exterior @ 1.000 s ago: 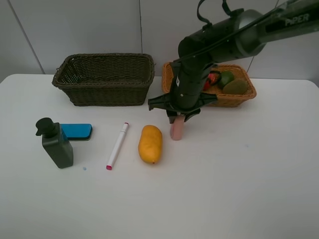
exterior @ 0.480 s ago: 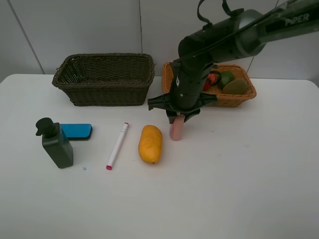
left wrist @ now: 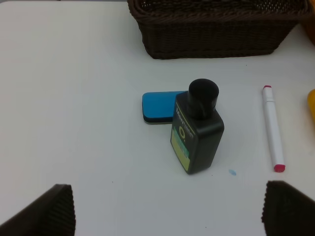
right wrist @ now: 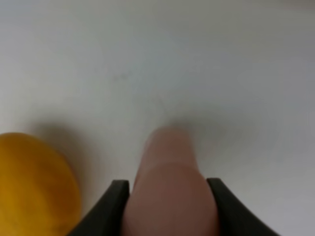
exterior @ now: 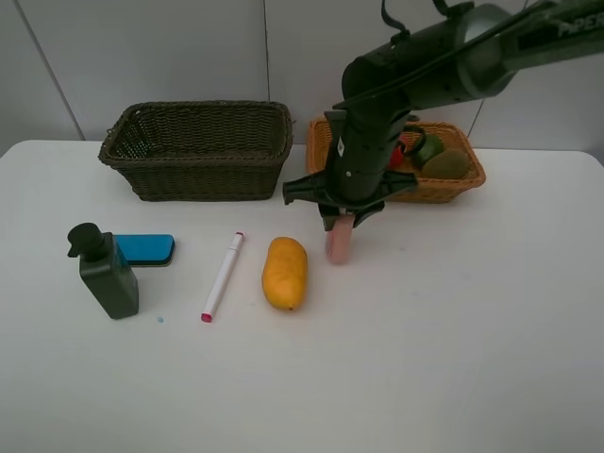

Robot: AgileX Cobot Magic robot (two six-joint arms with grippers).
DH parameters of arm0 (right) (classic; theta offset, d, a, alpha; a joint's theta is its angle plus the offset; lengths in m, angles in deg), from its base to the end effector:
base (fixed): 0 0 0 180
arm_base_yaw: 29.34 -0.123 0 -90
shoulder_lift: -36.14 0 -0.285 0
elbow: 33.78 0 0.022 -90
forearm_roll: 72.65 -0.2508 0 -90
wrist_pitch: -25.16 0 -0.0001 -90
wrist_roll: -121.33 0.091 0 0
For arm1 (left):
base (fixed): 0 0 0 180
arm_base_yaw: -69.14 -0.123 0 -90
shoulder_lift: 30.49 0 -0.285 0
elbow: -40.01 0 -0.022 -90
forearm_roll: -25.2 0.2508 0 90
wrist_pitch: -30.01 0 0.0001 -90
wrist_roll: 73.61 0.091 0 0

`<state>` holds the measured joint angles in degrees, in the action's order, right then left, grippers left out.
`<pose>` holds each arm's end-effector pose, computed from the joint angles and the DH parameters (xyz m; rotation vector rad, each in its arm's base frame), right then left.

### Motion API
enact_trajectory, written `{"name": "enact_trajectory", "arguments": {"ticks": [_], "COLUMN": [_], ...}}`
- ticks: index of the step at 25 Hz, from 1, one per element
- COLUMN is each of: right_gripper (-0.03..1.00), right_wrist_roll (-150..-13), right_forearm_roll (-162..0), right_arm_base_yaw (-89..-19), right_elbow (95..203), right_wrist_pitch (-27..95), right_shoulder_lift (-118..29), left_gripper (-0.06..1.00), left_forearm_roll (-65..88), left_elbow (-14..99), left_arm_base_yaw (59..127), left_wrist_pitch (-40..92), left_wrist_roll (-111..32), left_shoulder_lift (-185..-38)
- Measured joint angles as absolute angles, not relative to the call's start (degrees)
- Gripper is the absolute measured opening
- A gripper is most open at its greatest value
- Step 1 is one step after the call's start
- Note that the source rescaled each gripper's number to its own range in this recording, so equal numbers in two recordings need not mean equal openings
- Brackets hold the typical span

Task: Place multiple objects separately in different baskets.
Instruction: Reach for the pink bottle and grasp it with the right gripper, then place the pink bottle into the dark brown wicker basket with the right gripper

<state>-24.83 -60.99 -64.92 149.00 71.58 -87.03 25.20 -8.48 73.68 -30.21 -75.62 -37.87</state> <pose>0.3370 0.2247 0.1662 -0.2199 2.8519 -0.0047 -0.0057 0.0005 0.2784 0.0447 2.0264 -0.0722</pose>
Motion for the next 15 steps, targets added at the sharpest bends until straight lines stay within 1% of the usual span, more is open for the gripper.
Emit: {"name": "enact_trajectory", "arguments": {"ticks": [6, 11, 15], "right_gripper": [0.03, 0.03, 0.03], "right_wrist_roll": [-27.74, -28.97, -33.26], "right_forearm_roll": [-61.24, -61.18, -62.25], "right_arm_base_yaw": [-64.92, -64.92, -64.92], "right_elbow": [152.08, 157.44, 160.89], "right_wrist_pitch": [73.48, 75.94, 75.86], "right_shoulder_lift": [-84.23, -83.41, -83.36], "left_gripper": [1.00, 1.00, 1.00], "left_forearm_roll": [25.20, 25.20, 25.20], "left_elbow": [-8.48, -8.48, -8.48], "left_arm_base_yaw": [73.68, 73.68, 73.68], "left_wrist_pitch": [-30.21, -30.21, -30.21], "left_wrist_roll": [-75.62, -75.62, -75.62], "left_shoulder_lift": [-37.87, -37.87, -37.87]}}
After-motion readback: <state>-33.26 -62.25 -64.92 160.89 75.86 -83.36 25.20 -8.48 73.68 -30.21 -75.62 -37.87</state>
